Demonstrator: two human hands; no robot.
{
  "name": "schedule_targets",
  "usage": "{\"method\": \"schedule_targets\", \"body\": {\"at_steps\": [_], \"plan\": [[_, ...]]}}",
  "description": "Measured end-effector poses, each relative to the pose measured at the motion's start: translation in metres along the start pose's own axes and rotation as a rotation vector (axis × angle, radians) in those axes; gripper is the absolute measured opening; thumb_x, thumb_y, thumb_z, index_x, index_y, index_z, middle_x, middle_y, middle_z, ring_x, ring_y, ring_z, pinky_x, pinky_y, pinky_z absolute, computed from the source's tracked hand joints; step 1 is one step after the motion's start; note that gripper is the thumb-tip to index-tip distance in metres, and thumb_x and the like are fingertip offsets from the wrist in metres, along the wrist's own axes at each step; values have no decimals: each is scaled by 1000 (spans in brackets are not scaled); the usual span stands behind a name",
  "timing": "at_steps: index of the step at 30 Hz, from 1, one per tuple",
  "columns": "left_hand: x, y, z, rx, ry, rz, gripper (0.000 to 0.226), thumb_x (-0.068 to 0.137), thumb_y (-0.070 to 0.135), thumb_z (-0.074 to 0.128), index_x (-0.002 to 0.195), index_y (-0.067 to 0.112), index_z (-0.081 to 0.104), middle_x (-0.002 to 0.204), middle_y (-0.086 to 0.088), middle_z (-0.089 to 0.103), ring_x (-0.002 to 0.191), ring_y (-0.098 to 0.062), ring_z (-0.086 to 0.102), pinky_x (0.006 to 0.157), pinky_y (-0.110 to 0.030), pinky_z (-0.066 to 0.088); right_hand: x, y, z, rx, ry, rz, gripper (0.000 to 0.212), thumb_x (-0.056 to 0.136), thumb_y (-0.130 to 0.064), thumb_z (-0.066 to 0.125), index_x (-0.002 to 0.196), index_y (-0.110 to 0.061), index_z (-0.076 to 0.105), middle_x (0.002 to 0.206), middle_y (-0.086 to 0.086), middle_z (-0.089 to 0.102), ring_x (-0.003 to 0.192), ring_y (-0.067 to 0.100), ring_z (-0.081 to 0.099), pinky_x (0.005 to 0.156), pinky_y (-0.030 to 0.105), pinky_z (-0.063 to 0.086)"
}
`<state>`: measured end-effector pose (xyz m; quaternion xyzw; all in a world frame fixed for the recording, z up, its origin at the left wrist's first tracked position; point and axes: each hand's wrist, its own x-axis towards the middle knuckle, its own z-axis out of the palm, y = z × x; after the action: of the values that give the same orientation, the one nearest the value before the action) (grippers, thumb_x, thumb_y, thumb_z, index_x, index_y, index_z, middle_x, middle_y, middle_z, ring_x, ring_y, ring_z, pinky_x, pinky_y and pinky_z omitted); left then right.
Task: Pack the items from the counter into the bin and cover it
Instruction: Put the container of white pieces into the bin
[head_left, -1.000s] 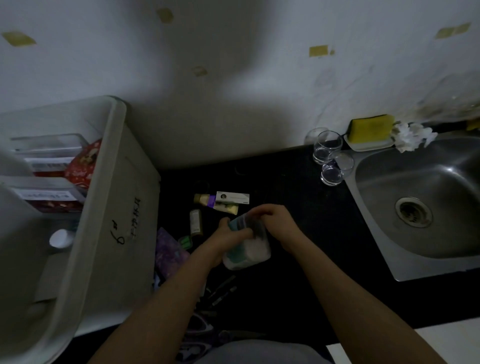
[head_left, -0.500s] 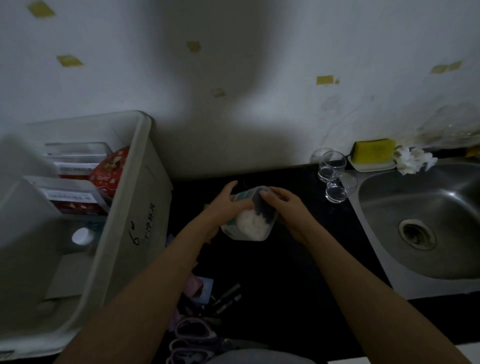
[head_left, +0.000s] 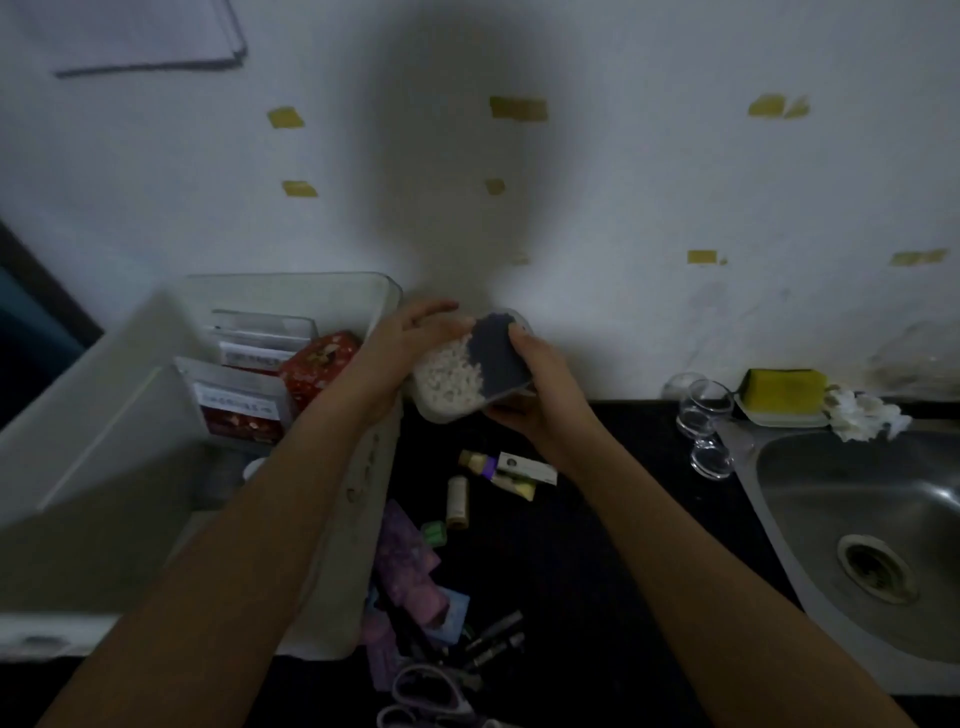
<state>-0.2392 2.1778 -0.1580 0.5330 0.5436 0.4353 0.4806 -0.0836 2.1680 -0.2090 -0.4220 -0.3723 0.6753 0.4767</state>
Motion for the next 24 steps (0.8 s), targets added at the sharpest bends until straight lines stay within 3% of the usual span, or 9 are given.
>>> {"method": "schedule_targets", "body": {"at_steps": [4,8,11,13,17,20,24], "plan": [[-13,1,-47,-7,110,-4,31,89,33,61,114,16,64,113,-7,67,100,-24,66,88,-38,53,5,6,52,27,23,-88,85,70,-58,67,138,-17,35,131,12,53,110,27,61,82,40,58],[-32,-2,-100,-149,128,-32,34,90,36,57,116,15,62,114,-9,68,99,-22,66,86,-34,52,5,16,106,-22,-15,-104,73,80,-54,63,139,-23,32,133,7,51,114,25,58,95,46,52],[-47,-5,-145,-198,100,-26,40,91,37,56,124,13,58,117,-9,67,107,-25,64,94,-37,50,3,24,148,-11,-45,-102,66,85,-51,59,137,-20,34,132,7,51,114,24,57,90,38,54],[-56,-9,-170,-215,93,-70,42,91,40,55,126,17,56,121,-10,65,111,-27,62,96,-44,47,3,32,176,8,-39,-95,61,86,-51,58,133,-18,39,128,6,55,112,23,59,89,39,55],[-70,-17,-211,-242,112,-169,34,91,44,53,114,21,62,113,-6,70,96,-21,69,87,-41,54,6,51,219,-15,-42,-56,56,87,-49,56,131,-20,40,120,0,56,109,20,58,94,44,52],[-75,-28,-237,-238,174,-240,36,89,47,55,111,19,61,119,-9,65,103,-25,65,93,-46,52,12,64,239,-155,-71,-43,55,88,-52,53,130,-19,42,121,-2,56,110,16,56,97,38,49],[-74,-44,-262,-268,176,-274,21,90,46,54,98,27,60,106,-5,67,100,-24,64,94,-46,51,26,78,258,-363,-86,2,61,86,-55,53,133,-17,42,128,2,54,112,18,55,95,32,46]]}}
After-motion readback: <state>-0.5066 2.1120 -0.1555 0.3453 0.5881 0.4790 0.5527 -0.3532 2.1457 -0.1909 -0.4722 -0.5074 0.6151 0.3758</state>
